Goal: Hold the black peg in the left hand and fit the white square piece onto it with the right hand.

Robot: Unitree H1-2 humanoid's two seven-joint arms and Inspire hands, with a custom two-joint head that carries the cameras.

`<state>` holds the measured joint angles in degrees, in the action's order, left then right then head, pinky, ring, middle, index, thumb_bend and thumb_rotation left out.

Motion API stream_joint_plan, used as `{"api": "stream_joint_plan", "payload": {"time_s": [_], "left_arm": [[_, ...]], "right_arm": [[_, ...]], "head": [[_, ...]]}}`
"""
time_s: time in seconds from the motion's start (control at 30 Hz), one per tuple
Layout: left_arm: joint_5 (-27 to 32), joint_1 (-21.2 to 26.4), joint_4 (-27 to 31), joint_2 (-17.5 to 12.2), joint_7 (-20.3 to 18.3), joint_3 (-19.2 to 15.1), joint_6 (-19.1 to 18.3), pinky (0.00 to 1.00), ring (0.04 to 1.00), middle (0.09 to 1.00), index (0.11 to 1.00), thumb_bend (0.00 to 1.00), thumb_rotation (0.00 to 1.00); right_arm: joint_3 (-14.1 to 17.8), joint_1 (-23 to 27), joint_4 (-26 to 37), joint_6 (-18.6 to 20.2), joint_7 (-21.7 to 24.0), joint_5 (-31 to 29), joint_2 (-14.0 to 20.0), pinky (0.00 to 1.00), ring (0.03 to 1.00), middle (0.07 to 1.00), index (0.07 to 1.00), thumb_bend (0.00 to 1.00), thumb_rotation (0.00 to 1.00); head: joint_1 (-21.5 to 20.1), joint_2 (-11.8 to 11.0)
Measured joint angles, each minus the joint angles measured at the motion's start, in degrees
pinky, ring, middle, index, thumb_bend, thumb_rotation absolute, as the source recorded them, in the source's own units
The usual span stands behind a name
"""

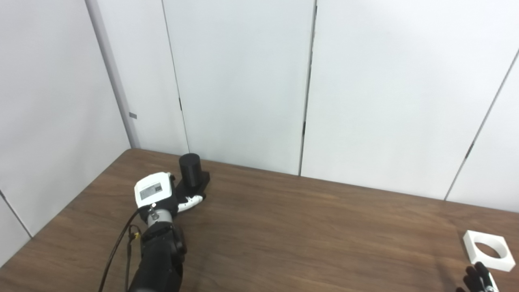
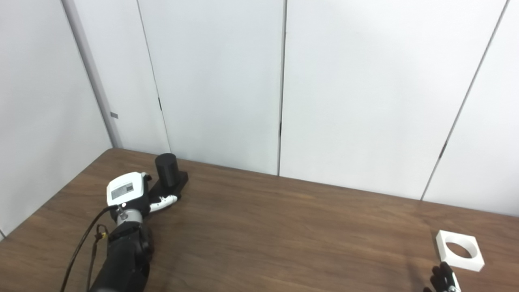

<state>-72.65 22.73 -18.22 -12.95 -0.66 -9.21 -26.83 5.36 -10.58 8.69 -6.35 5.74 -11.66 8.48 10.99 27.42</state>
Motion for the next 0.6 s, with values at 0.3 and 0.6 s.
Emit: {"api": "stream_joint_plan", "payload": {"time_s": [0.3,0.6], "left_arm": [[-1.48,2.15,-3.43,0.0,-0.61,-0.71,0.0,0.9,0.928,0.898,0.823,0.8,0.73],[-1.54,2.34,-6.06,-0.06,-0.43,0.41,0.0,0.89,0.923,0.903,0.83,0.82,0.73]], "right_arm": [[-0.38,-0.29,0.59,0.56,-0.08,-0.32,-0.04,0.96,1.0,0.993,1.0,0.59,0.99],[-0.65,-0.45,0.84,1.33,-0.09,-0.37,-0.04,0.96,0.999,0.987,0.997,0.6,0.98]], "head": [[-0.18,0.44],[-0.35,0.53]]}}
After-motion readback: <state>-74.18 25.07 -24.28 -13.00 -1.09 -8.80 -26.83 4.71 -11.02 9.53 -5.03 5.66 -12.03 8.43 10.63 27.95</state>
